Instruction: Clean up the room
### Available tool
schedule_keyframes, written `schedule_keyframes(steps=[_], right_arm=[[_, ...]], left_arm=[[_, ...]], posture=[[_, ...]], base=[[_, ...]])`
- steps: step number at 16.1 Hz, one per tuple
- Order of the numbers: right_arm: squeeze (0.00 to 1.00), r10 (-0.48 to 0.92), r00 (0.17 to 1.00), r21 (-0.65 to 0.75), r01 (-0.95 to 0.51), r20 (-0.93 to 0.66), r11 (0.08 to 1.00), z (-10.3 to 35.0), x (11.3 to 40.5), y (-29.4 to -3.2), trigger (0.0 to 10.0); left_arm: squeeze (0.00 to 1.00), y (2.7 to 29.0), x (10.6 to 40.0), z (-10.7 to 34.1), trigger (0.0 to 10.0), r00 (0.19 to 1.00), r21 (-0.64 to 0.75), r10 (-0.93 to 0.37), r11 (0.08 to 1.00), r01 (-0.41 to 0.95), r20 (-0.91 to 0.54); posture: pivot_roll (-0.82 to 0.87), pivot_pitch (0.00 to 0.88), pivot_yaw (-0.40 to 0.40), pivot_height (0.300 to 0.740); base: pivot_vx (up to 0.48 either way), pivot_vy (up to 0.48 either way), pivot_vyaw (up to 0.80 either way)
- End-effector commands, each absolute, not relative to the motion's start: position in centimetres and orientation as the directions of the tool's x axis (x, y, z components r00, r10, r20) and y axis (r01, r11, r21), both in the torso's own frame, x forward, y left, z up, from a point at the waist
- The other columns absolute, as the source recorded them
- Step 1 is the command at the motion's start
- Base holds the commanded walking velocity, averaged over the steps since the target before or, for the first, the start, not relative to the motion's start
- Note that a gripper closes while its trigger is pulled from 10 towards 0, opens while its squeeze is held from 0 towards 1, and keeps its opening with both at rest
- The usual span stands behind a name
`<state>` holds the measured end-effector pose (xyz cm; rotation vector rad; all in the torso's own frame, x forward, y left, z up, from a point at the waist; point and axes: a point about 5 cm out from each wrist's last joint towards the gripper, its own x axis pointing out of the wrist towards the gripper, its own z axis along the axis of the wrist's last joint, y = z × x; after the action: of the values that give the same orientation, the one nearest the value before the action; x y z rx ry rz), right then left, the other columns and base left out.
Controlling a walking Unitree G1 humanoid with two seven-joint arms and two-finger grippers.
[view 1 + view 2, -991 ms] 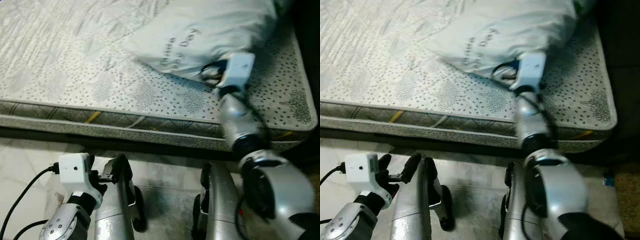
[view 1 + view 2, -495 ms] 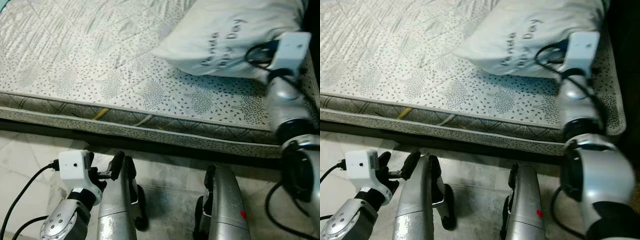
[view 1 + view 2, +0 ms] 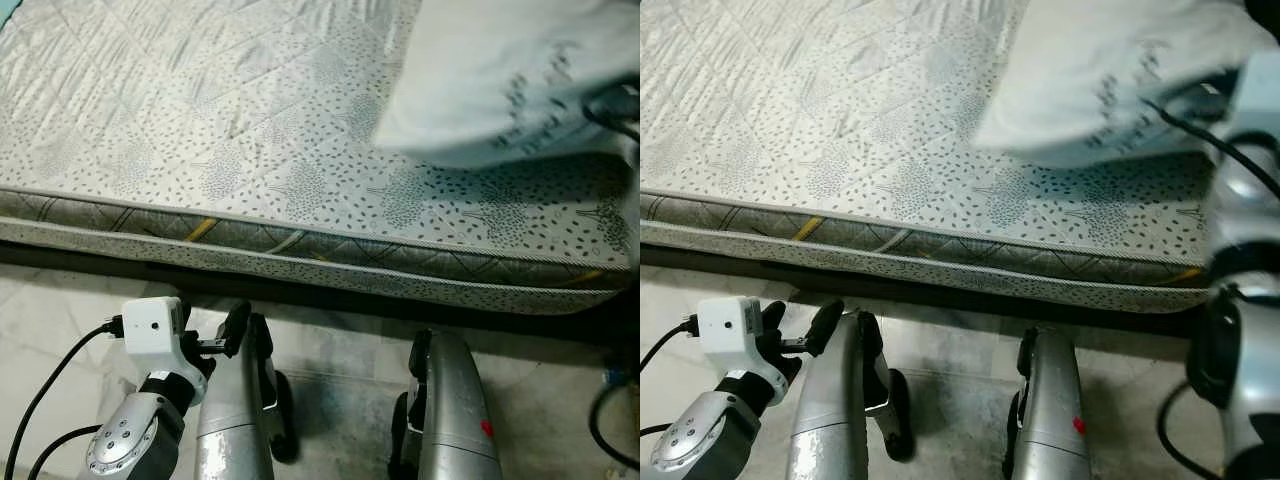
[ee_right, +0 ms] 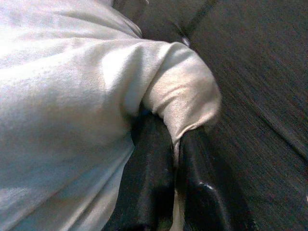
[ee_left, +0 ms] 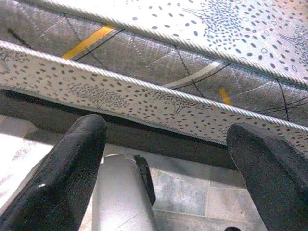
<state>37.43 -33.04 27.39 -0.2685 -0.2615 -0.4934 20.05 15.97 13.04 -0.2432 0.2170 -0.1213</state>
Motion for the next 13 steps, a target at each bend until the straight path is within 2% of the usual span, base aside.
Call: schedule_keyframes(steps=[1, 7, 13], right_arm=[[0.00, -0.471, 0.796, -0.151, 0.556, 0.381, 0.817, 28.9, 36.2, -34.8, 0.0], [0.00, -0.497, 0.781, -0.188, 0.591, 0.379, 0.785, 25.4, 33.0, -37.8, 0.0], [0.00, -0.488, 0.780, -0.169, 0.582, 0.392, 0.795, 23.8, 30.8, -37.3, 0.0]], left_arm=[[0.00, 16.2, 19.9, 12.6, 10.0, 0.966, -0.246, -0.135, 0.966, 0.079, -0.219], [0.00, 16.2, 20.9, 12.5, 10.0, 0.963, -0.242, -0.171, 0.963, 0.118, -0.210], [0.00, 16.2, 21.6, 12.5, 10.0, 0.961, -0.238, -0.193, 0.961, 0.144, -0.197]], posture=[[-0.03, 0.283, 0.090, 0.552], [-0.07, 0.268, 0.121, 0.552], [-0.09, 0.245, 0.131, 0.552]], base=[[0.000, 0.000, 0.00], [0.000, 0.000, 0.00], [0.000, 0.000, 0.00]])
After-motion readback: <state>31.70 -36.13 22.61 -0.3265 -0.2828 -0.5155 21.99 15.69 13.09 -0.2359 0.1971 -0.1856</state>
